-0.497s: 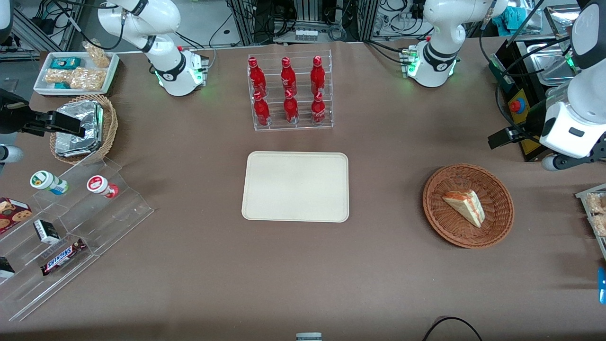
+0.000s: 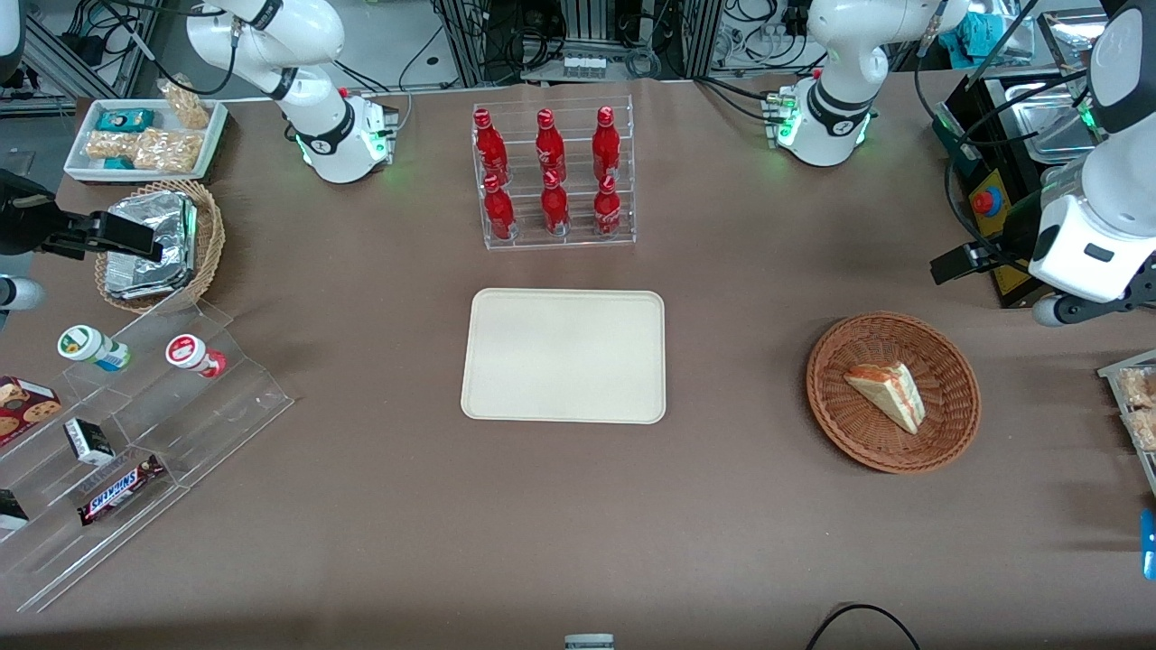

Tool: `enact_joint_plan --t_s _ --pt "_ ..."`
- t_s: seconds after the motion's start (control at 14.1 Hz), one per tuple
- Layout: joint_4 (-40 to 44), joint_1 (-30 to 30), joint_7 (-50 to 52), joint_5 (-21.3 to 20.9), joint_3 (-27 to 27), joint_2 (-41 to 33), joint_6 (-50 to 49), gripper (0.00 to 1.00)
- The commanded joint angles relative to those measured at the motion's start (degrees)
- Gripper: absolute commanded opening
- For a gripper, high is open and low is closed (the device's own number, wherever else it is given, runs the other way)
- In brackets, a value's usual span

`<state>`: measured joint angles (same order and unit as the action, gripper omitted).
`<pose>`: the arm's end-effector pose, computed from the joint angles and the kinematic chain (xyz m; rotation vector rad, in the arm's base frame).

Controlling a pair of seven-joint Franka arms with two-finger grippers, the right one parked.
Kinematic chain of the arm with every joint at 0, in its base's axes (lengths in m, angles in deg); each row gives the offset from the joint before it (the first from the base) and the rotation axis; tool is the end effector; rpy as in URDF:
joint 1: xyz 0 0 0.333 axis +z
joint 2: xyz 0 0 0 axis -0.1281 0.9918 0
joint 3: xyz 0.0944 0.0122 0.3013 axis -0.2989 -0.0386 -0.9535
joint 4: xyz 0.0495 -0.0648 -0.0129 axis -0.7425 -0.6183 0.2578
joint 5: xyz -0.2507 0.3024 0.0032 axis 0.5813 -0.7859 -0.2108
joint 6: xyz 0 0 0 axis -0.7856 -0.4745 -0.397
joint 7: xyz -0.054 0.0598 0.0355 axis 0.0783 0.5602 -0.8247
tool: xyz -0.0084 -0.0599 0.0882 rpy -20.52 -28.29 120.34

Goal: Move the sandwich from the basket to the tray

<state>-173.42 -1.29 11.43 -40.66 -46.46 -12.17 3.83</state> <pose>0.5616 -0.0530 0.5876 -3.0438 -0.4465 0.2822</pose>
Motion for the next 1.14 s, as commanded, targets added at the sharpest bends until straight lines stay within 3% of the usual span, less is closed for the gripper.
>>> enact_joint_plan --t_s 0.0,0.21,0.57,0.85,1.06 --pt "-0.11 0.86 0.27 0.45 -0.74 1.74 -1.95 1.0" --pt "-3.17 1.93 0.27 -0.17 -0.73 4.64 -2.16 1.0" --pt "-30.22 1.85 5.35 -0.96 -2.14 0.87 31.98 1.0" --pt "-38.94 1.93 7.56 -0.87 -2.14 2.44 49.06 1.0" --pt "-39.14 1.93 10.98 -0.87 -2.41 4.99 53.22 1.0"
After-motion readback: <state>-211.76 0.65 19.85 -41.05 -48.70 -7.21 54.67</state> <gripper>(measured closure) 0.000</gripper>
